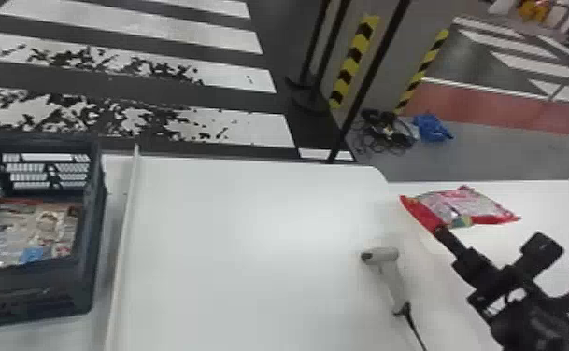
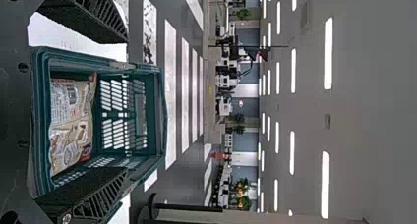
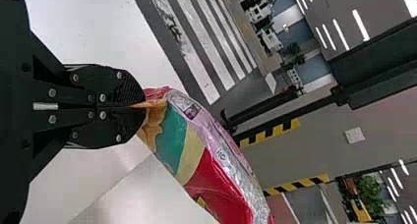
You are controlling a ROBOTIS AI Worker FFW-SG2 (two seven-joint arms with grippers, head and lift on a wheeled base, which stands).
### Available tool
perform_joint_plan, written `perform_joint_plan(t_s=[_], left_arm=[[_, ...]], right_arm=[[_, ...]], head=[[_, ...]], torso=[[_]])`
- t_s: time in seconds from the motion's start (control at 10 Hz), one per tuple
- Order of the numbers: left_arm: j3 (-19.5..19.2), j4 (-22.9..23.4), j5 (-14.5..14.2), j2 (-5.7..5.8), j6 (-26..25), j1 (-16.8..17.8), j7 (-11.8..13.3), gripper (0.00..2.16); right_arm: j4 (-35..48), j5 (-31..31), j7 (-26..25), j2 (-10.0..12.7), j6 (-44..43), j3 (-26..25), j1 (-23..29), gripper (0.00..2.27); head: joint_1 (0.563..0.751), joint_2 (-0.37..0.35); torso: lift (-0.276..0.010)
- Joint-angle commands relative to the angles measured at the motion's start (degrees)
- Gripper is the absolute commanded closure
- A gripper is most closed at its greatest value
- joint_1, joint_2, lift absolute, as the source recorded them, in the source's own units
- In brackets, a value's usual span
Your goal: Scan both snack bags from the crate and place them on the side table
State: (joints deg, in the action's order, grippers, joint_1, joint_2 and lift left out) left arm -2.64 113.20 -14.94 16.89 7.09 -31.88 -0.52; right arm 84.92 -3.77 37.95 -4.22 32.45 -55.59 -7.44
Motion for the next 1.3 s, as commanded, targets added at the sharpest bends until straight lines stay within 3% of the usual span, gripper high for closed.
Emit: perform_joint_plan(t_s=[0.0,0.7,0.8,1.0,1.2], left_arm=[[0.0,0.0,0.0,0.08,-0.02,0.15,0.08,0.07],[0.0,0.09,0.09,0.16,-0.37,0.33,0.0,0.07],[0.0,0.09,0.09,0.16,-0.37,0.33,0.08,0.07],[0.0,0.09,0.09,0.25,-0.37,0.33,0.08,0.07],[-0.09,0.35,0.0,0.25,-0.37,0.33,0.0,0.07]], right_arm=[[-4.59,-0.18,-1.65,-1.5,-4.37,-0.22,-0.65,2.24],[-18.65,0.52,-16.24,-5.98,-10.34,0.04,-2.67,2.22],[-19.09,0.43,-16.94,-5.72,-11.93,0.13,-2.67,1.84],[-19.62,1.05,-18.88,-5.63,-13.68,0.22,-2.58,0.01],[-19.0,0.87,-19.49,-5.45,-15.09,0.39,-2.14,0.03]], head=[[0.695,-0.35],[0.695,-0.35],[0.695,-0.35],[0.695,-0.35],[0.695,-0.35]], torso=[[-0.098],[-0.098],[-0.098],[-0.098],[-0.098]])
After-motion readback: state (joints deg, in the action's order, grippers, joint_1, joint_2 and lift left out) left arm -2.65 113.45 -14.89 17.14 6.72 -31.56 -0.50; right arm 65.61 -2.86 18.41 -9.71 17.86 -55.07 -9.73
